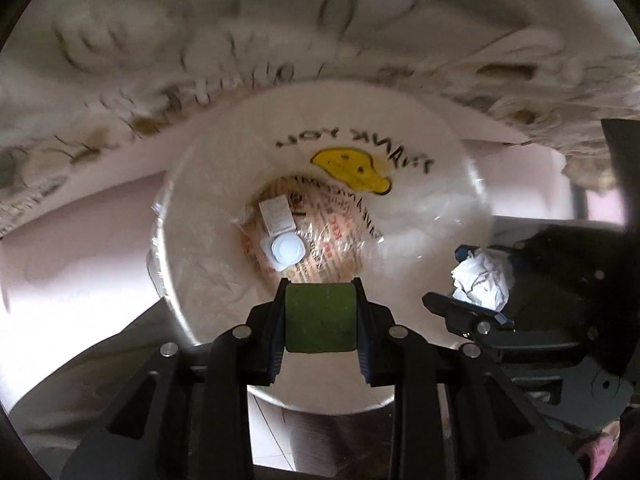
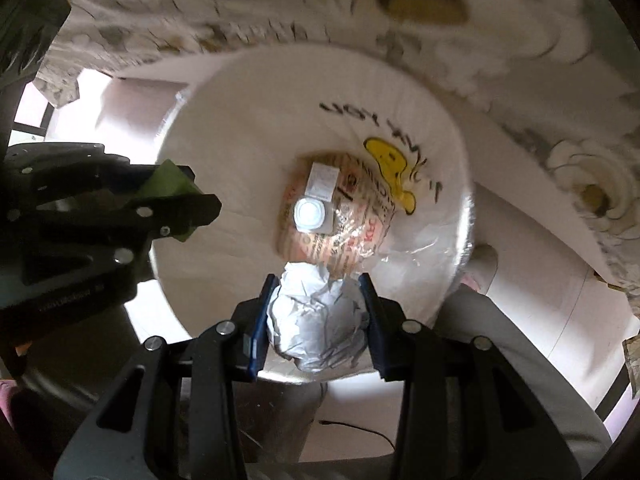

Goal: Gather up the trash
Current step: 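Open both tools to drop the sponge and foil ball into the bin, then raise both tools from the bin and move them back over the bed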

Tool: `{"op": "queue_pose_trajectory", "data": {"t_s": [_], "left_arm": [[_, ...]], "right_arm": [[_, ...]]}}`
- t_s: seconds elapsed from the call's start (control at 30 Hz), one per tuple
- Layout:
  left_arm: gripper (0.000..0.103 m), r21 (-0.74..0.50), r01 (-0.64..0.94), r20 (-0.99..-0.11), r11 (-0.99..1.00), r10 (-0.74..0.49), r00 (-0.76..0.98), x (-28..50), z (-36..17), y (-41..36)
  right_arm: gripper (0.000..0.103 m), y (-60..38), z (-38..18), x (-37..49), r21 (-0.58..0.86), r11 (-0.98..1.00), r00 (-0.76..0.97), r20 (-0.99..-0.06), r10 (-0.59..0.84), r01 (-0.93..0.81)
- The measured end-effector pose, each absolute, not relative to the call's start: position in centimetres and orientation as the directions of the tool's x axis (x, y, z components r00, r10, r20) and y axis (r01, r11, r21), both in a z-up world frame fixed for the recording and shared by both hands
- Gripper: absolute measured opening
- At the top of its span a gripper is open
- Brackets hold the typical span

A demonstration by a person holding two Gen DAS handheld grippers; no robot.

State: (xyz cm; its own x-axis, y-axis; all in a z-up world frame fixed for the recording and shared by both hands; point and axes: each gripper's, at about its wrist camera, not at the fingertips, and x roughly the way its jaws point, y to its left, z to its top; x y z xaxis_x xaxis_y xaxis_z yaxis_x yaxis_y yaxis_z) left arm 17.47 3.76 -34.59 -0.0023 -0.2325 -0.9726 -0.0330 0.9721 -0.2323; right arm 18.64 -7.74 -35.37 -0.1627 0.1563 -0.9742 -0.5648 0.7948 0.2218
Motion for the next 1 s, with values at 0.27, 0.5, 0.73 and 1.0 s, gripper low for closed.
{"op": "queue_pose_trajectory", "data": {"t_s": [0.27, 0.5, 0.73, 1.0], "left_arm": [[0.032, -0.23, -0.098, -0.969, 0.968, -0.237, -0.067, 17.9, -38.6, 4.2], [0.054, -0.218, -0.136, -0.969, 0.966, -0.232, -0.09, 18.4, -40.0, 4.4], [0.054, -0.211, -0.124, -0.972, 0.97, -0.222, -0.083, 18.3, -40.1, 4.2], [0.054, -0.203, -0.115, -0.974, 0.972, -0.212, -0.075, 17.9, -39.6, 4.3]], "right_arm": [[0.043, -7.1, -38.3, 19.0, 0.228, 0.815, -0.21, -0.968, 0.134, -0.532], [0.058, -6.1, -40.3, 19.1, 0.164, 0.819, -0.192, -0.979, 0.067, -0.549], [0.059, -6.4, -40.7, 19.4, 0.177, 0.824, -0.185, -0.979, 0.09, -0.538], [0.059, -6.9, -40.2, 19.3, 0.179, 0.823, -0.174, -0.98, 0.099, -0.538]]}}
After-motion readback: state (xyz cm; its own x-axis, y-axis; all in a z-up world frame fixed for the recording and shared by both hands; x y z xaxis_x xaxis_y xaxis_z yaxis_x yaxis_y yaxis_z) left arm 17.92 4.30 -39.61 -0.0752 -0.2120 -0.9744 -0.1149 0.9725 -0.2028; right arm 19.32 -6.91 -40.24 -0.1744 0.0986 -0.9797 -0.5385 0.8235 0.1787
